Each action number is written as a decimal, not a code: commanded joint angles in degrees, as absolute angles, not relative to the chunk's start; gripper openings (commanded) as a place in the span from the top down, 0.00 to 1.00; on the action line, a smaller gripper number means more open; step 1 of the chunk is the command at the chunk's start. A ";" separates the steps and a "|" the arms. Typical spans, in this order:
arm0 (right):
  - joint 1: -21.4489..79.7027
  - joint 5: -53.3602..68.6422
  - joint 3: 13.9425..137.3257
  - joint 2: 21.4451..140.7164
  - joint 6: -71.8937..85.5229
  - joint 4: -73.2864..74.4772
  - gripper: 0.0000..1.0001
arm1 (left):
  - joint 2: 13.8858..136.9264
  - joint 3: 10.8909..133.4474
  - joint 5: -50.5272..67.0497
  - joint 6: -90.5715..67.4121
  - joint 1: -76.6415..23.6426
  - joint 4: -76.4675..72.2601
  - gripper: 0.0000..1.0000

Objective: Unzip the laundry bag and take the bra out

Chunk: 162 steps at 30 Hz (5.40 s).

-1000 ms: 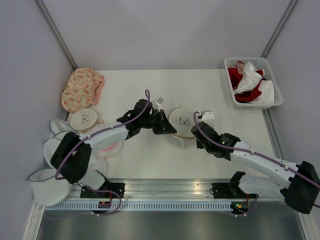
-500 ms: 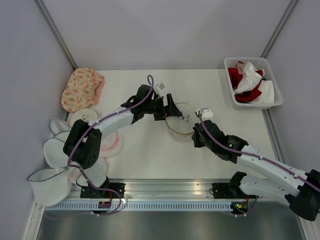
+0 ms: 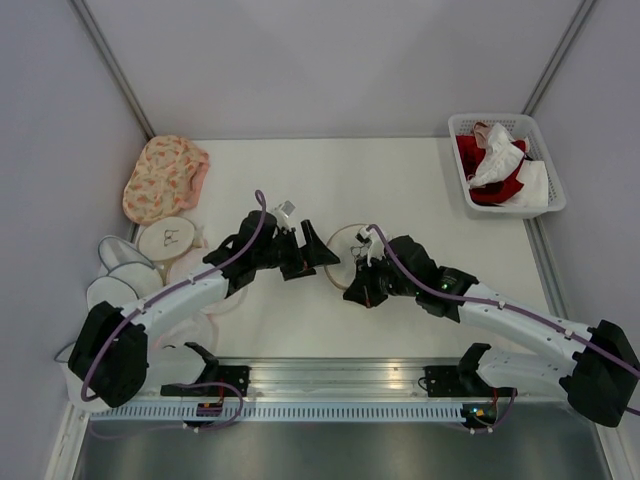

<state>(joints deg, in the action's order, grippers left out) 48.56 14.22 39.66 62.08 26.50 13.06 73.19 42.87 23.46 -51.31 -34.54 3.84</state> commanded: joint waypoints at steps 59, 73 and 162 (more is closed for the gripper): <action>49.04 -36.91 43.42 64.60 36.30 38.06 1.00 | 81.48 32.98 16.78 -57.55 -37.80 -23.40 0.11; 48.25 -34.81 42.63 63.98 35.60 36.39 1.00 | 83.22 21.53 19.33 -64.24 -36.39 -50.70 0.27; 46.23 -3.52 49.40 67.15 29.79 17.23 0.40 | 85.08 27.07 35.95 -53.09 -37.62 -37.18 0.98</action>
<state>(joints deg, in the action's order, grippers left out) 46.02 -8.49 49.10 67.05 28.01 23.40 86.78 27.86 34.15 -53.10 -37.67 -34.11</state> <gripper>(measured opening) 0.589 0.032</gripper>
